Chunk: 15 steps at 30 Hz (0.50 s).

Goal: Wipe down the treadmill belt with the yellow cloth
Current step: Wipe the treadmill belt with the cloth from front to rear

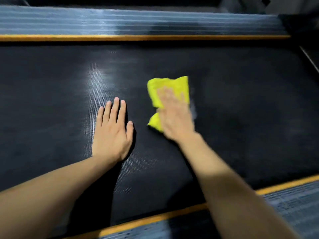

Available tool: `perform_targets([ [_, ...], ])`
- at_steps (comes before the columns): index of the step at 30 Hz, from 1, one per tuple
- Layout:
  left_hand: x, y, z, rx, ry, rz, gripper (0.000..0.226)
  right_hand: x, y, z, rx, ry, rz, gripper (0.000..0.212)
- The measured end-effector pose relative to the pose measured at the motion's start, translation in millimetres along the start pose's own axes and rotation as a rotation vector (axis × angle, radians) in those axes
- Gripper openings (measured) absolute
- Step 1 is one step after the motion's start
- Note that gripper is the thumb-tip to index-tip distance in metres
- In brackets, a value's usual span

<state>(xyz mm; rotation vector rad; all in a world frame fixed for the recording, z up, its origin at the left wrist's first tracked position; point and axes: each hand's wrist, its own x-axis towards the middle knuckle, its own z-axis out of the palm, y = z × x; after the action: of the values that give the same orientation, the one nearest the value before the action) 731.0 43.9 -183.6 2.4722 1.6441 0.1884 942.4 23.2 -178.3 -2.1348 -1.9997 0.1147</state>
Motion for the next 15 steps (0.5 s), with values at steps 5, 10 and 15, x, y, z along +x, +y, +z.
perform_targets([
  [5,0,-4,1,0.009,0.006,0.029,0.065,-11,-54,7,0.002,-0.093,-0.166,0.065],
  [10,-1,0,-1,0.029,0.010,0.015,0.064,-31,64,-17,-0.026,0.003,0.167,0.066],
  [15,0,1,2,0.034,0.010,0.004,0.065,-30,90,-21,-0.084,-0.001,0.372,0.065],
])
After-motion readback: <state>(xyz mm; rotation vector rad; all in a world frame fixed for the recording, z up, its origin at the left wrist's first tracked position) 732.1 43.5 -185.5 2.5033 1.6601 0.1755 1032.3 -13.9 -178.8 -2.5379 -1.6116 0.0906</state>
